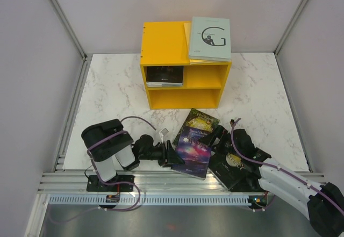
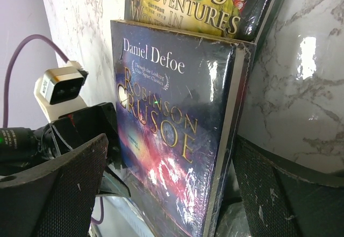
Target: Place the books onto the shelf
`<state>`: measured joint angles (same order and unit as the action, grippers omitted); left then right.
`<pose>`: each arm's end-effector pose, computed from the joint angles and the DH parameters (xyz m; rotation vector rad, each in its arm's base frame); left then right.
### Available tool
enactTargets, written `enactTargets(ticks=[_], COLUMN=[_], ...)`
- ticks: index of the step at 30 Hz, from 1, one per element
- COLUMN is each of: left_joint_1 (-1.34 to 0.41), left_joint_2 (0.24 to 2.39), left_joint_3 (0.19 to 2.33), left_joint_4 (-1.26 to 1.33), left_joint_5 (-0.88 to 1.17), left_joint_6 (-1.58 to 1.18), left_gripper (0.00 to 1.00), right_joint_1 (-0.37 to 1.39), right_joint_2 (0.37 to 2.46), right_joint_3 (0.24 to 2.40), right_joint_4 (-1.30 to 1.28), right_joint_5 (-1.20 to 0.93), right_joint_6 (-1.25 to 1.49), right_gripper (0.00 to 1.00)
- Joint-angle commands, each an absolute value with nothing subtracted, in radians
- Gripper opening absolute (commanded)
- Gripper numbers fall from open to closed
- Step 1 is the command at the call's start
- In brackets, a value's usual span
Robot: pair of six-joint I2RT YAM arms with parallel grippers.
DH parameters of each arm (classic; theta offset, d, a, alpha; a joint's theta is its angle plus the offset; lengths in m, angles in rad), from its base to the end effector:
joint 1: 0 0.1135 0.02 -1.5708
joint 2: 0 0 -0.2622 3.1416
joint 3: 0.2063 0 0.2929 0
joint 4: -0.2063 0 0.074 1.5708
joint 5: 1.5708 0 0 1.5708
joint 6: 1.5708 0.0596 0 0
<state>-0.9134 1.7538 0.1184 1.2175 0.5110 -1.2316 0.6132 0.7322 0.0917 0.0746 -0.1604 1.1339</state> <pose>0.1139 -0.1953 0.0302 0.0226 2.4816 -1.7027 0.1604 0.1245 0.0943 0.5096 2.3201 1.1221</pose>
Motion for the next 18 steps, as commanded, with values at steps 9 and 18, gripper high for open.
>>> enactTargets(ticks=[9,18], left_joint_1=[-0.951,-0.976], left_joint_2=[1.884,1.896], left_joint_3=[0.161,0.176], left_joint_4=[1.647,1.664], left_joint_5=[0.543,0.493], left_joint_6=[-1.338,-1.353], left_gripper=[0.48,0.02], right_joint_1=[0.621,0.632], right_joint_2=[0.746,0.769], right_joint_3=[0.041,0.052], right_joint_4=[0.058,0.083], right_joint_5=[-0.146,-0.16], right_joint_6=[1.135,1.126], right_gripper=[0.97,0.97])
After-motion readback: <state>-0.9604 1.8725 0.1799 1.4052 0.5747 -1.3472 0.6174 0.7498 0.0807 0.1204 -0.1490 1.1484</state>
